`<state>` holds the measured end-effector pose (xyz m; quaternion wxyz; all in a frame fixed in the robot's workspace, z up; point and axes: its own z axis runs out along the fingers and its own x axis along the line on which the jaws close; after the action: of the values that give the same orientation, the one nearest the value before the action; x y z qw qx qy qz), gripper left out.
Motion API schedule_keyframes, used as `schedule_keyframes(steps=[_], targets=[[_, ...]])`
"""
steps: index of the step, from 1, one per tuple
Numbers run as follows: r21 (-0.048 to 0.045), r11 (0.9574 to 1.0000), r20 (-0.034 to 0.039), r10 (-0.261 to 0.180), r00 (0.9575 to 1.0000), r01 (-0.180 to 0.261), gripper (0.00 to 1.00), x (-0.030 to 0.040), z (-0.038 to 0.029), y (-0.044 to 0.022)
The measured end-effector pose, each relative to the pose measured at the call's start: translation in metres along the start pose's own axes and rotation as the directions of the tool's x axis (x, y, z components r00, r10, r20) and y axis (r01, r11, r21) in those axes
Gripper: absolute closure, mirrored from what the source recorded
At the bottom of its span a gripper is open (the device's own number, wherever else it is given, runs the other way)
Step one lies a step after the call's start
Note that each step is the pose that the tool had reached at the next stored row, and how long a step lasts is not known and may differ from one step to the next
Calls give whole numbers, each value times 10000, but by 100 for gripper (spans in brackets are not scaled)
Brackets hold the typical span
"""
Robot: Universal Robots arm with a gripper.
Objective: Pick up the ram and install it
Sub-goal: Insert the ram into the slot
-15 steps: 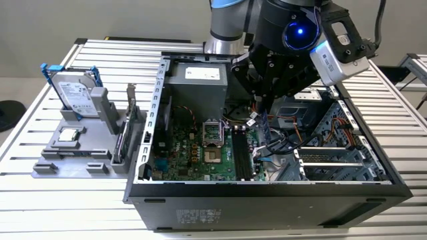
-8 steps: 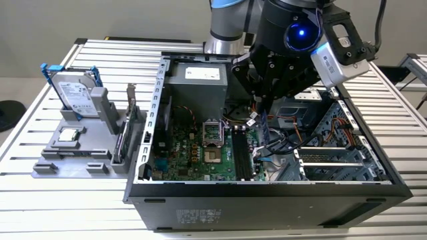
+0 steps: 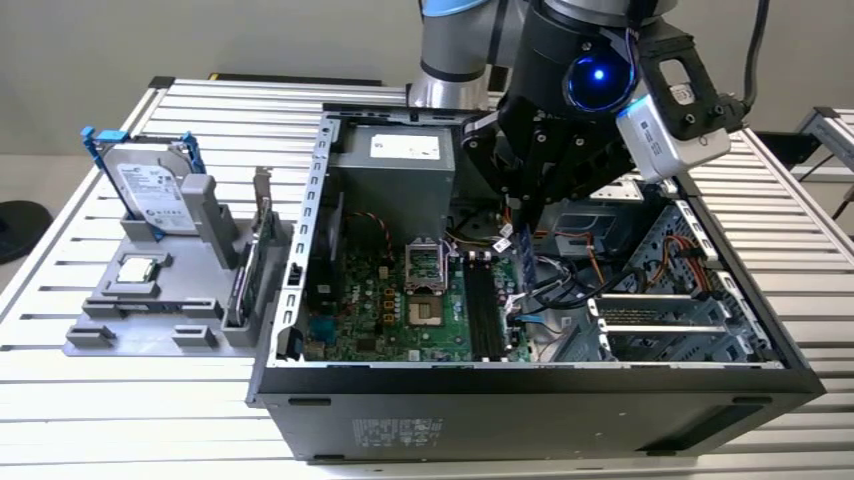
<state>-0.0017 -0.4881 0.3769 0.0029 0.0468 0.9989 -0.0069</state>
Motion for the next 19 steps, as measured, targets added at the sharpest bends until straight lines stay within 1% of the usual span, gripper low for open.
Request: schedule_keyframes(steps=[5,11,19], targets=[[-4,10000,1,0,10000,0,100,0,6,0],[-2,10000,1,1,10000,-1,100,0,63,1],[-6,10000,1,0,10000,0,100,1,179,2]])
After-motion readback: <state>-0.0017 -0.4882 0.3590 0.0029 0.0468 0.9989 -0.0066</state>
